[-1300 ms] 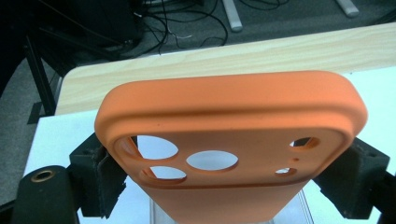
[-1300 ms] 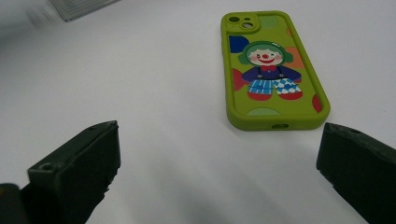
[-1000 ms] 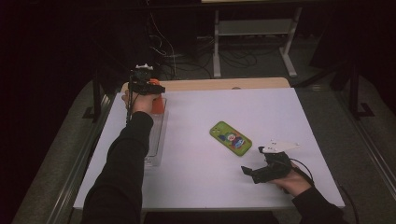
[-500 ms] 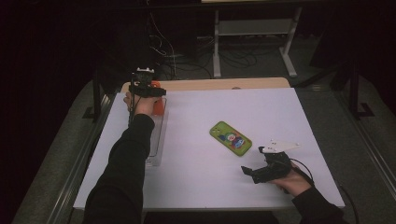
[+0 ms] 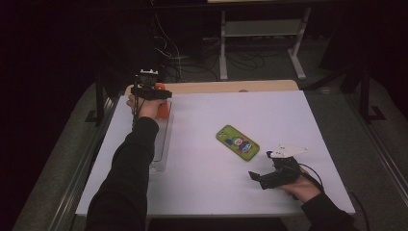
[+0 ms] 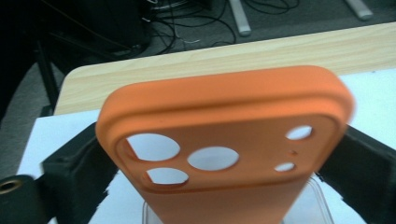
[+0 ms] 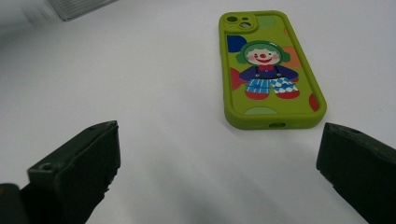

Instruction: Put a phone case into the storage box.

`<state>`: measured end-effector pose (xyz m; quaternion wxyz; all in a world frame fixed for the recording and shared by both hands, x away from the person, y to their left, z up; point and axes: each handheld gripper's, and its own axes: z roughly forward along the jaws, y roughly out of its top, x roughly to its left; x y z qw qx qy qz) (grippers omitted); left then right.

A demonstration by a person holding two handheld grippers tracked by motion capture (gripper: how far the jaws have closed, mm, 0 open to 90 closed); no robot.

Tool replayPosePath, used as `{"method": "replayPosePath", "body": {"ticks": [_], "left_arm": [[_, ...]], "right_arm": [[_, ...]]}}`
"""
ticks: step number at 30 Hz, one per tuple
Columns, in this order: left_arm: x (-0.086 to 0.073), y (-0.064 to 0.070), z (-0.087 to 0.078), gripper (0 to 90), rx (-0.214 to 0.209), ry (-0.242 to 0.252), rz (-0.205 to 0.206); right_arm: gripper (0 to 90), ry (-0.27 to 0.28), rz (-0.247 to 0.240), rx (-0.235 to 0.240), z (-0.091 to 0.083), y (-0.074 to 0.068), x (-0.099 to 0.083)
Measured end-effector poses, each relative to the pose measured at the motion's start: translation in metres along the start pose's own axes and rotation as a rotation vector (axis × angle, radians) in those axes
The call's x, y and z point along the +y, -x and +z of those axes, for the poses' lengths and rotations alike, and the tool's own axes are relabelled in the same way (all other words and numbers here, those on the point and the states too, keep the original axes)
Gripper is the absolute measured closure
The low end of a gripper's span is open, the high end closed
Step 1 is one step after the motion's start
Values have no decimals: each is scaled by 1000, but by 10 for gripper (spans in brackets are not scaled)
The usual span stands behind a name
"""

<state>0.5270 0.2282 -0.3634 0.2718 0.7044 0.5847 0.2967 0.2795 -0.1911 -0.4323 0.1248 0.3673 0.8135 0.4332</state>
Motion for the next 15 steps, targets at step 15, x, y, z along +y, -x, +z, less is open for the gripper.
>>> {"method": "replayPosePath", "body": {"ticks": [15], "left_arm": [[9, -12, -17, 5, -52, 38, 19]], "right_arm": [[0, 1, -9, -3, 1, 0, 0]]}}
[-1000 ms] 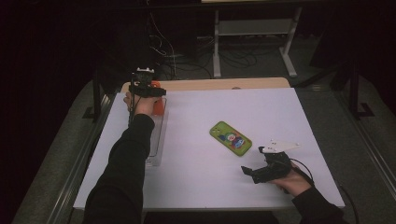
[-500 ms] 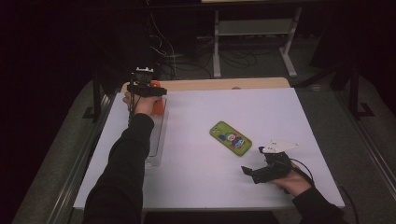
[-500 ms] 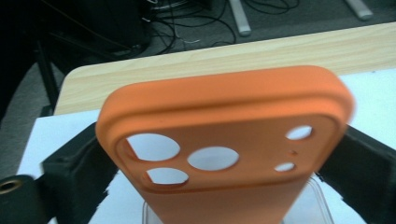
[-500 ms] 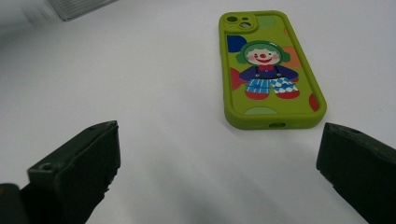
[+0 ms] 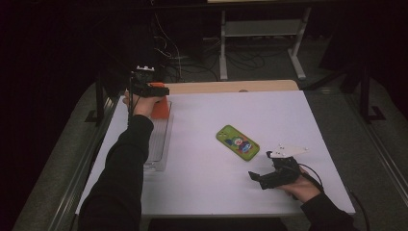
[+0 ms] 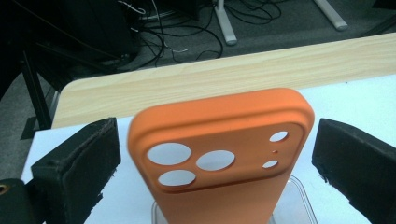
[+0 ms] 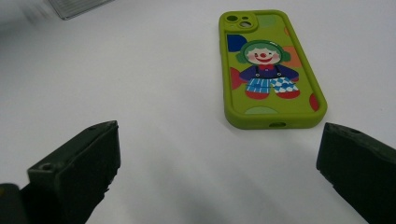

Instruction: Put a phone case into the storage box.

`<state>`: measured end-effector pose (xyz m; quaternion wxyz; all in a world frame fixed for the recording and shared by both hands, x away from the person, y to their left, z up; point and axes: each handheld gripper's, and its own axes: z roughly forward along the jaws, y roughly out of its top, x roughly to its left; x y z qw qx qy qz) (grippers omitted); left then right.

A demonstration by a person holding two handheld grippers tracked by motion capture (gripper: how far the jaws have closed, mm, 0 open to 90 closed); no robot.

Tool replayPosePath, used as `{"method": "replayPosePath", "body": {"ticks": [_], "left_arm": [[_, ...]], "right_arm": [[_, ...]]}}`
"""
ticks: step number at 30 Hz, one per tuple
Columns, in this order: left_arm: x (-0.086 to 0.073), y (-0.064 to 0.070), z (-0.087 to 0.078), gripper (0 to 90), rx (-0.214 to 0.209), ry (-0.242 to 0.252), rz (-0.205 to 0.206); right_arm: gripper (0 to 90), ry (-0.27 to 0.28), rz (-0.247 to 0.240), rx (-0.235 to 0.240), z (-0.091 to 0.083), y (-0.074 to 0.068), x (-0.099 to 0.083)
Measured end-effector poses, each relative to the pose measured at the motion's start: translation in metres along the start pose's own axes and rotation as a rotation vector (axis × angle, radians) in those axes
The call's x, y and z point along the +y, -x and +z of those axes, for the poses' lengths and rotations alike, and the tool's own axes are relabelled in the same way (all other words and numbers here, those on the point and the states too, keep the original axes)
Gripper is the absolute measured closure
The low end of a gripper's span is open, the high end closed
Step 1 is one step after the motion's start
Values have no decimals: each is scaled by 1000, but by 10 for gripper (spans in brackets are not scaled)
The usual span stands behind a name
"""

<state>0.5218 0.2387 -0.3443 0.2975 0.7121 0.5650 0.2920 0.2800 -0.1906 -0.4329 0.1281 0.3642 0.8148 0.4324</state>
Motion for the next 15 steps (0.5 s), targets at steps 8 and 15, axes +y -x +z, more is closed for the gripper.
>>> {"method": "replayPosePath", "body": {"ticks": [8, 15], "left_arm": [[3, -4, -25, 4, -86, -11, 27], [-5, -1, -55, 5, -199, -8, 64]], "right_arm": [[0, 1, 13, -2, 1, 1, 2], [0, 0, 14, -12, -1, 2, 1]]}}
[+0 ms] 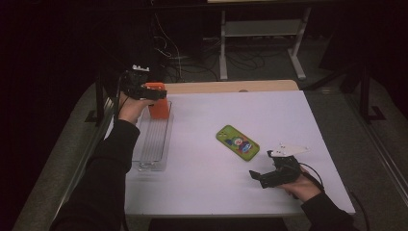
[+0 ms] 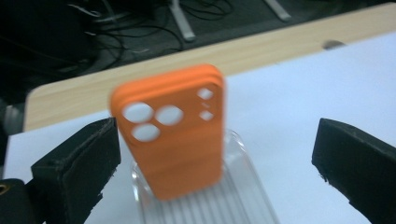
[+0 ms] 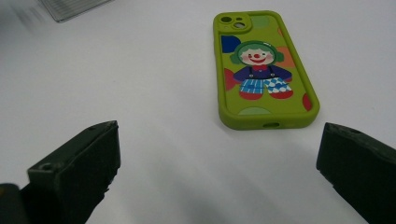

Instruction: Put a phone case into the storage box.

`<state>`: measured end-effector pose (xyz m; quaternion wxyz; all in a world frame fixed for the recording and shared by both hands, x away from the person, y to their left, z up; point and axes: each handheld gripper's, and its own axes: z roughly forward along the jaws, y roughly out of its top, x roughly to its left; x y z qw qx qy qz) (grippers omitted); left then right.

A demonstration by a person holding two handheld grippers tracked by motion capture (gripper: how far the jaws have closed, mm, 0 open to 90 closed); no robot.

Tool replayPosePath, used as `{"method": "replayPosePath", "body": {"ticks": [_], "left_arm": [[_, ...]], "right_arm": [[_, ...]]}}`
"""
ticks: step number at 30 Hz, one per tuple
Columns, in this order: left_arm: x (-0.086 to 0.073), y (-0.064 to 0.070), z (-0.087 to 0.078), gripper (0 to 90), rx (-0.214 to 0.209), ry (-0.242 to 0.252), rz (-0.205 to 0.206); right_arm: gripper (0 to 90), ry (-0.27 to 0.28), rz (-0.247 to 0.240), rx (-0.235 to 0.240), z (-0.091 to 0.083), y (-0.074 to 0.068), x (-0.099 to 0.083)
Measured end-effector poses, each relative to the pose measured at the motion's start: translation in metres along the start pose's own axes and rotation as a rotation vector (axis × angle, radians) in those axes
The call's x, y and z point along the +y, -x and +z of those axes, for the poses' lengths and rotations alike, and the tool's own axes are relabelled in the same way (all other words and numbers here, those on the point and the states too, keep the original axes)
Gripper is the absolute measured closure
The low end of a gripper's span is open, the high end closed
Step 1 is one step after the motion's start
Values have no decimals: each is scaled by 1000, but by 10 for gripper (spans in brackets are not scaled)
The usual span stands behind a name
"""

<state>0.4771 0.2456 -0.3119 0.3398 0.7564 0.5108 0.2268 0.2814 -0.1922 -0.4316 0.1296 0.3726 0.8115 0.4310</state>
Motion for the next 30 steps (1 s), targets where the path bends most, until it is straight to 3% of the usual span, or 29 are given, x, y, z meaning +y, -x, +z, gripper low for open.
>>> {"method": "replayPosePath", "body": {"ticks": [7, 14, 16, 30], "left_arm": [[-13, 22, -22, 5, -133, 16, 64], [-26, 53, -37, 6, -234, 47, 128], [-29, 62, -39, 6, -263, 46, 156], [-64, 125, -33, 6, -413, 27, 240]], "right_arm": [[0, -3, 3, -4, -1, 0, 0], [0, 5, 12, -8, -1, 1, 2], [0, 0, 13, -7, -1, 1, 1], [0, 3, 17, -13, -6, 3, -2]]}}
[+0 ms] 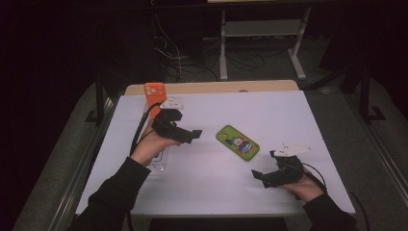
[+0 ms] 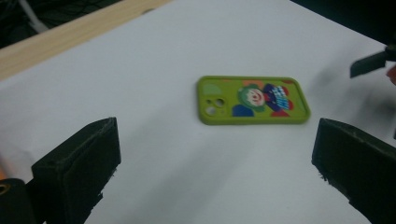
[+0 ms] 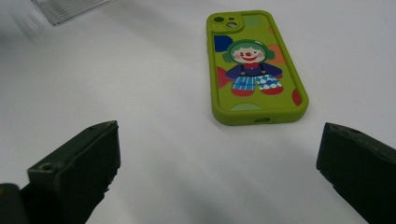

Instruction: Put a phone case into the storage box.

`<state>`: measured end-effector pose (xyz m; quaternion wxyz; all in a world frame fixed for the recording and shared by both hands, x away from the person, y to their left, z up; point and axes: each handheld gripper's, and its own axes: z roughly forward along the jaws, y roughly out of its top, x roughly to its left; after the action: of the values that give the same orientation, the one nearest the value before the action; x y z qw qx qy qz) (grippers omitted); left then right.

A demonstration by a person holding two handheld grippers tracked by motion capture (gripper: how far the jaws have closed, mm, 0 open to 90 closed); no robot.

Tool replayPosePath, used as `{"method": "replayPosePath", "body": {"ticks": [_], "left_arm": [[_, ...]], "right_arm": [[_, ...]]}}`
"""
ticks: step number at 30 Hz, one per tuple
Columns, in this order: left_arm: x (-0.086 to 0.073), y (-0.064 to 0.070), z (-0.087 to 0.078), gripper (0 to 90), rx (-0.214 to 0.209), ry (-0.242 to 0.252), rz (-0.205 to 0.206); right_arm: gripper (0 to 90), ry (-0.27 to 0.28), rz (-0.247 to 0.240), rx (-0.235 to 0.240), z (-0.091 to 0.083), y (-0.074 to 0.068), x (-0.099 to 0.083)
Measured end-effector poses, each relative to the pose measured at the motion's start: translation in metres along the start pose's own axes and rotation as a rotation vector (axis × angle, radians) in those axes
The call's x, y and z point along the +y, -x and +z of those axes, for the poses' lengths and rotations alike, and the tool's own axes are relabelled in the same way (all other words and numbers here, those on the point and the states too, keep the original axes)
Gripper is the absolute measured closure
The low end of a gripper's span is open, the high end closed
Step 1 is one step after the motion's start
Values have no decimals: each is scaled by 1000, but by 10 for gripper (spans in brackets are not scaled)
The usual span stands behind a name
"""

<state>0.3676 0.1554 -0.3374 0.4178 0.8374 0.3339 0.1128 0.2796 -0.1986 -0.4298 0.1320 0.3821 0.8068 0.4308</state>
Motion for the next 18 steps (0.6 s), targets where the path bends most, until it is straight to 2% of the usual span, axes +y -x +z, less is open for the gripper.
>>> {"method": "replayPosePath", "body": {"ticks": [3, 5, 6, 9, 11, 13, 14, 18], "left_arm": [[-5, 11, 7, 6, -31, -23, 28], [-10, 19, 12, 6, -54, -30, 25], [-12, 21, 14, 6, -60, -38, 43], [-21, 29, 21, 7, -88, -48, 42], [-28, 35, 26, 10, -100, -50, 45], [-36, 38, 30, 10, -112, -69, 66], [-40, 41, 33, 10, -117, -62, 61], [-54, 46, 36, 10, -122, -65, 85]], "right_arm": [[0, 4, -1, 1, -1, -1, 1], [0, -6, 0, 1, -1, -2, 0], [0, -4, -8, 1, -1, -2, 0], [0, -12, 4, 3, -1, -2, 0], [0, -11, -8, 2, 0, -1, 0], [0, -17, -8, -4, 0, 0, -1], [0, -26, -3, -5, 0, 0, -2], [0, -34, 1, -11, 1, 1, -1]]}}
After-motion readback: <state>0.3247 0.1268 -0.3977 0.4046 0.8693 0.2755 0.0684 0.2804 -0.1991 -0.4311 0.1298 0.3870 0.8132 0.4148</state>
